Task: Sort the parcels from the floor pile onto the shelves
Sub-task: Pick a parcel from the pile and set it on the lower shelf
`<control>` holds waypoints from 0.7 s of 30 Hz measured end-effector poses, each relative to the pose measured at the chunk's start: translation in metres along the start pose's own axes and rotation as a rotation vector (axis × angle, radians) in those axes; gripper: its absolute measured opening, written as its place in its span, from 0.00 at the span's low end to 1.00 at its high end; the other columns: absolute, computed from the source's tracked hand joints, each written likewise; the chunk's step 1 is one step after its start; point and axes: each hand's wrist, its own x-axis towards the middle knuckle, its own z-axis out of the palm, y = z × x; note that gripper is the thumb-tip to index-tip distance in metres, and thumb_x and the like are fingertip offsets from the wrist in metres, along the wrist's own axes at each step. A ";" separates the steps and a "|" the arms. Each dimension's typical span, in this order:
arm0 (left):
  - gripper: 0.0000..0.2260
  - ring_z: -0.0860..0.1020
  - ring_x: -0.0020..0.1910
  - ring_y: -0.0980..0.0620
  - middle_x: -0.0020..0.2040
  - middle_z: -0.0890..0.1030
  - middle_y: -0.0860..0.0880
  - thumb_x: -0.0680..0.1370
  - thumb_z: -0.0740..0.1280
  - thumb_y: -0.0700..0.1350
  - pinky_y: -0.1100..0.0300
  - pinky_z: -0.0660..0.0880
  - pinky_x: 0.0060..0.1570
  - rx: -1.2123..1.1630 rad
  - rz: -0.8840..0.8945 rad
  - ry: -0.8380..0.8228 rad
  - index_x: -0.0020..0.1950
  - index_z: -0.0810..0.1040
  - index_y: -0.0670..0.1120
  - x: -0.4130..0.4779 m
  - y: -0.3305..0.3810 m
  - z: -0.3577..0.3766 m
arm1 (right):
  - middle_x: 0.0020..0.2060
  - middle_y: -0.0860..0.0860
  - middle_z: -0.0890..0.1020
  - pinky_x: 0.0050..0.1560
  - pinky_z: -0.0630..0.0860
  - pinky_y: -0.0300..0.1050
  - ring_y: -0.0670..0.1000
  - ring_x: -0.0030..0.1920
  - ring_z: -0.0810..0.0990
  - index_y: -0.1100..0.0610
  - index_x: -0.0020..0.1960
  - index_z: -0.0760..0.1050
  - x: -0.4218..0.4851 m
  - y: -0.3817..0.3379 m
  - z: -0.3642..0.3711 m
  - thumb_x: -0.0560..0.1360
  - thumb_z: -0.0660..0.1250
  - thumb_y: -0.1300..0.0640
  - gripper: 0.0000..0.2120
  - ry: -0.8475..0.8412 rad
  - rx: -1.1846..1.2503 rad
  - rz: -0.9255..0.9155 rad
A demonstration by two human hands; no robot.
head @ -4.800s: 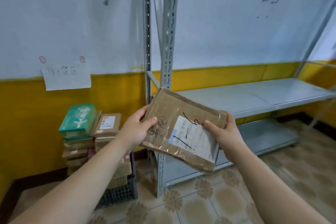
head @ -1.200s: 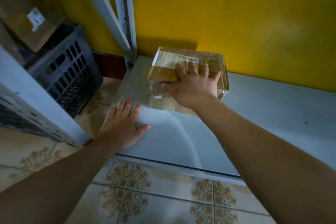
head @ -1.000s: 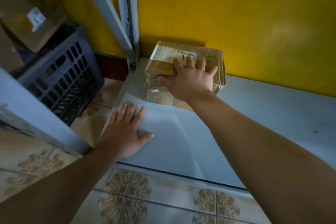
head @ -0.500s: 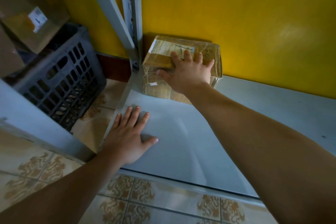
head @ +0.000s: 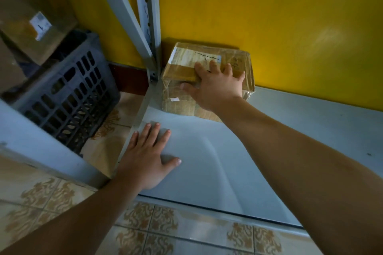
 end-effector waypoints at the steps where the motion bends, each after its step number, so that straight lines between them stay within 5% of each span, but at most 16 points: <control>1: 0.44 0.30 0.75 0.52 0.78 0.33 0.51 0.65 0.34 0.74 0.50 0.33 0.74 -0.003 0.001 0.002 0.78 0.37 0.56 0.000 0.000 0.000 | 0.80 0.53 0.54 0.71 0.49 0.75 0.66 0.78 0.51 0.42 0.79 0.49 0.000 0.001 0.000 0.74 0.47 0.25 0.39 0.001 -0.002 -0.003; 11: 0.45 0.31 0.76 0.52 0.78 0.33 0.51 0.64 0.35 0.75 0.49 0.33 0.74 0.003 -0.030 -0.046 0.78 0.37 0.58 0.003 0.001 0.000 | 0.80 0.53 0.52 0.71 0.47 0.75 0.66 0.78 0.49 0.42 0.80 0.48 0.002 -0.005 -0.005 0.73 0.48 0.23 0.41 -0.065 -0.006 0.018; 16: 0.39 0.35 0.77 0.49 0.80 0.38 0.50 0.75 0.55 0.70 0.44 0.40 0.75 -0.082 -0.052 -0.201 0.79 0.43 0.56 -0.001 0.007 -0.030 | 0.80 0.52 0.55 0.73 0.48 0.73 0.63 0.79 0.51 0.42 0.80 0.48 -0.028 0.006 -0.031 0.74 0.54 0.26 0.40 -0.104 0.032 0.035; 21: 0.35 0.46 0.79 0.48 0.80 0.49 0.49 0.77 0.60 0.64 0.44 0.50 0.75 -0.190 -0.008 -0.193 0.79 0.52 0.53 -0.045 0.027 -0.093 | 0.78 0.54 0.60 0.75 0.50 0.69 0.62 0.77 0.56 0.44 0.79 0.55 -0.098 0.027 -0.062 0.76 0.51 0.28 0.36 -0.235 -0.032 0.090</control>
